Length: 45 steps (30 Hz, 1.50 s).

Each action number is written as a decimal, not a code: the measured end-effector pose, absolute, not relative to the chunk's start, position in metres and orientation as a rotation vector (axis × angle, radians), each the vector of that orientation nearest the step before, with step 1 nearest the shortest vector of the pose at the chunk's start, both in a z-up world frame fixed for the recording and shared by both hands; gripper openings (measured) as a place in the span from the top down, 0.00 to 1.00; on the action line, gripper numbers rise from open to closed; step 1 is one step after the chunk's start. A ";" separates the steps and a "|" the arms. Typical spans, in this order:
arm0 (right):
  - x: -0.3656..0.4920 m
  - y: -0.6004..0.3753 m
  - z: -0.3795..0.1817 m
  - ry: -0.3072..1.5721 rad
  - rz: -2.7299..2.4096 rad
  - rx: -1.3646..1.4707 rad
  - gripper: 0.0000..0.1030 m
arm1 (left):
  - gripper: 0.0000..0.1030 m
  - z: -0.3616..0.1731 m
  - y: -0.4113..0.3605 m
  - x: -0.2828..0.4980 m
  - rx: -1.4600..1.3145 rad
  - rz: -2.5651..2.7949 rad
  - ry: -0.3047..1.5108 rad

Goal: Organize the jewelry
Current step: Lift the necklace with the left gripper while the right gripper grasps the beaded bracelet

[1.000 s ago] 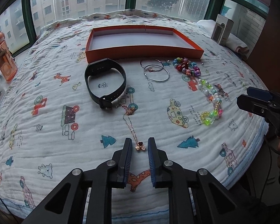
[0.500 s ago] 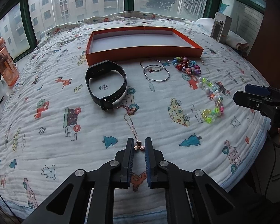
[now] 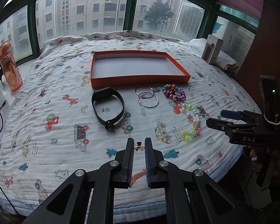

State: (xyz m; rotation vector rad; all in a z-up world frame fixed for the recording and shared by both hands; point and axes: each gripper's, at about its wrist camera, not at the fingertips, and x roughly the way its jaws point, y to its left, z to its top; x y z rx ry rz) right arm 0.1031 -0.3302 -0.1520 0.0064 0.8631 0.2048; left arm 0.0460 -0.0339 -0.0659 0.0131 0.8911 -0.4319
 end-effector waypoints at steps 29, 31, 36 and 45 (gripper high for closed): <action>0.110 -0.347 -0.160 0.886 0.182 0.040 0.37 | 0.89 0.049 -0.035 0.016 -0.066 -0.532 0.713; 0.114 -0.350 -0.161 0.891 0.176 0.048 0.42 | 0.89 0.048 -0.036 0.018 -0.063 -0.527 0.713; 0.122 -0.353 -0.165 0.906 0.169 0.048 0.53 | 0.89 0.038 -0.033 0.028 -0.072 -0.510 0.733; 0.129 -0.347 -0.168 0.919 0.217 -0.009 0.63 | 0.89 0.021 -0.030 0.048 -0.078 -0.486 0.770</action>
